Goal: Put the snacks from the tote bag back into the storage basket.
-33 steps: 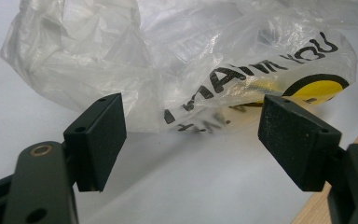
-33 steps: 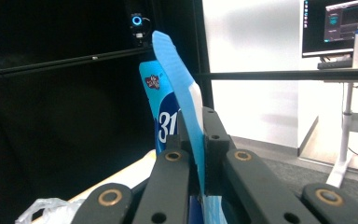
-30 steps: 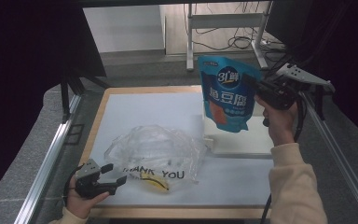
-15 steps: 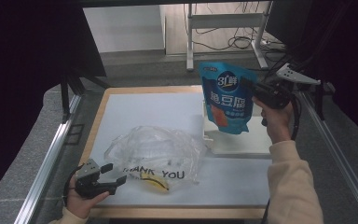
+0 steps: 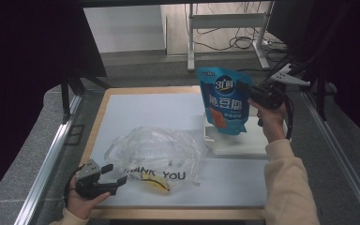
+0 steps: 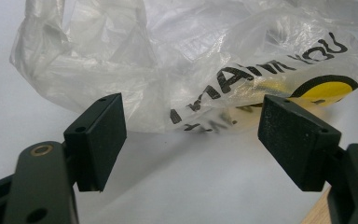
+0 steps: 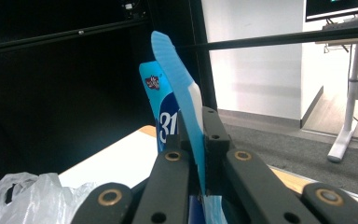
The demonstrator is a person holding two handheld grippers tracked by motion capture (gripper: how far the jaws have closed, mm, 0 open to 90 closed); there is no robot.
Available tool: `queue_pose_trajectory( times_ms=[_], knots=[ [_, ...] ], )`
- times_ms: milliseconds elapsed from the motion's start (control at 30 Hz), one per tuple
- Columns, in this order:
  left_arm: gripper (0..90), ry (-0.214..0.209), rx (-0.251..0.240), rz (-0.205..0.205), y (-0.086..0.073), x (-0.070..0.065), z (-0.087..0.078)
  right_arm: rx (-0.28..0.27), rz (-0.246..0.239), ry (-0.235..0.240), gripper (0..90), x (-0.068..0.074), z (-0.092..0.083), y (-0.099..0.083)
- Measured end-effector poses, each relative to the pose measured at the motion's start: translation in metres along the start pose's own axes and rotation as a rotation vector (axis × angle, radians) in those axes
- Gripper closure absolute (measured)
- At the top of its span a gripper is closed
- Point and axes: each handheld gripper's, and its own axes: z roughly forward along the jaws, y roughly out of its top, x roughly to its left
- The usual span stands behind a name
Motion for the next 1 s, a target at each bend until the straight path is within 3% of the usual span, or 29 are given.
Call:
queue_pose_trajectory(
  times_ms=[267, 333, 767, 1000],
  knots=[
    [23.5, 0.002, -0.001, 0.0, 0.0, 0.0, 0.0, 0.036, 0.027, 0.007, 88.5, -0.018, 0.008, -0.01],
    [23.5, 0.002, -0.002, -0.001, 0.0, 0.001, 0.0, 0.022, 0.037, 0.01, 88.2, -0.023, 0.008, -0.012],
    [23.5, -0.001, 0.0, 0.005, 0.0, 0.0, 0.0, 0.027, 0.051, -0.053, 80.5, -0.049, -0.006, -0.017],
    [23.4, -0.001, 0.001, 0.007, 0.0, -0.001, 0.0, 0.023, 0.04, -0.077, 76.7, -0.052, -0.008, -0.017]
  ],
)
